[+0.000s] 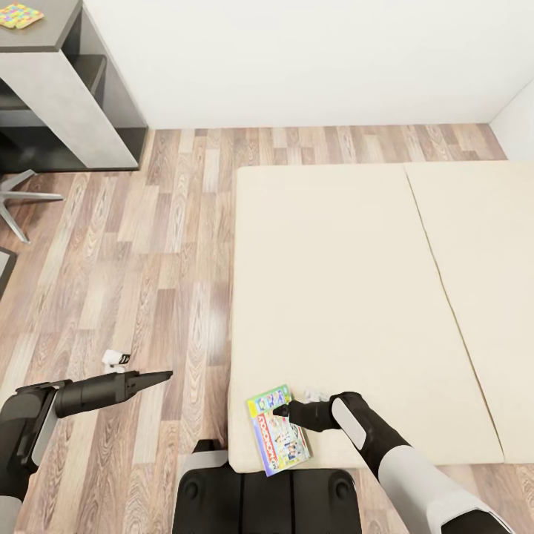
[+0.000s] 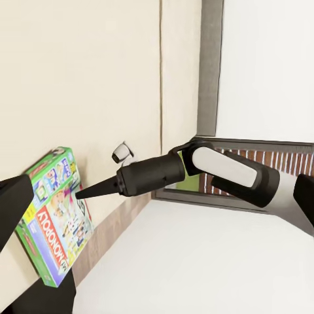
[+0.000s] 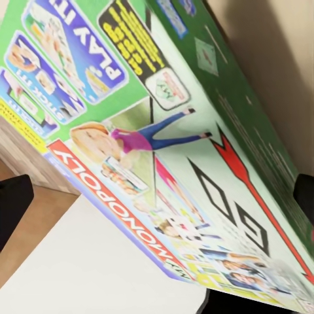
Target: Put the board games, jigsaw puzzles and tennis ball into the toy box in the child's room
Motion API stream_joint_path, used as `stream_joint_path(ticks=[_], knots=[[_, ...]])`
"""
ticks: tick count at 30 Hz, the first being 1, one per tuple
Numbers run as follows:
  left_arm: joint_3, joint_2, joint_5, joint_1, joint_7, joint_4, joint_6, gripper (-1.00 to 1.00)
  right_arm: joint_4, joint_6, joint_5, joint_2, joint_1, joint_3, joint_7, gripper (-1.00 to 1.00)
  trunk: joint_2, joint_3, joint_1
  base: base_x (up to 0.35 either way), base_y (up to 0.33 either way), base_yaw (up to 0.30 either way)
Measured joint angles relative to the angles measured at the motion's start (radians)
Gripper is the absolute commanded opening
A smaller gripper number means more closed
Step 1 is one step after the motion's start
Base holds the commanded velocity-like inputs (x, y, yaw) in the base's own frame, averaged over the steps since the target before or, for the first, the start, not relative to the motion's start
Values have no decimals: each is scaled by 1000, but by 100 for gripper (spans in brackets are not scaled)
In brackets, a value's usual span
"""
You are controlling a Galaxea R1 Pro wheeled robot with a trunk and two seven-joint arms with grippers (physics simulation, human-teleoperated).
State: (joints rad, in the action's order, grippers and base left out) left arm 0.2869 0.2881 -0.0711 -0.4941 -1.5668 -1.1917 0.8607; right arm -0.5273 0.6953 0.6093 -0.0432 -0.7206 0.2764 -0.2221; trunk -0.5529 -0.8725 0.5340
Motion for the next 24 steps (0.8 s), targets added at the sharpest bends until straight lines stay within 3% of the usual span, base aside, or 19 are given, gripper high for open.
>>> stream_joint_path(ticks=[24], knots=[[0, 0, 0, 0, 0, 0, 0, 100, 0, 0, 0, 0, 0, 0, -2, 100, 0, -7, 0, 0, 14, 0]])
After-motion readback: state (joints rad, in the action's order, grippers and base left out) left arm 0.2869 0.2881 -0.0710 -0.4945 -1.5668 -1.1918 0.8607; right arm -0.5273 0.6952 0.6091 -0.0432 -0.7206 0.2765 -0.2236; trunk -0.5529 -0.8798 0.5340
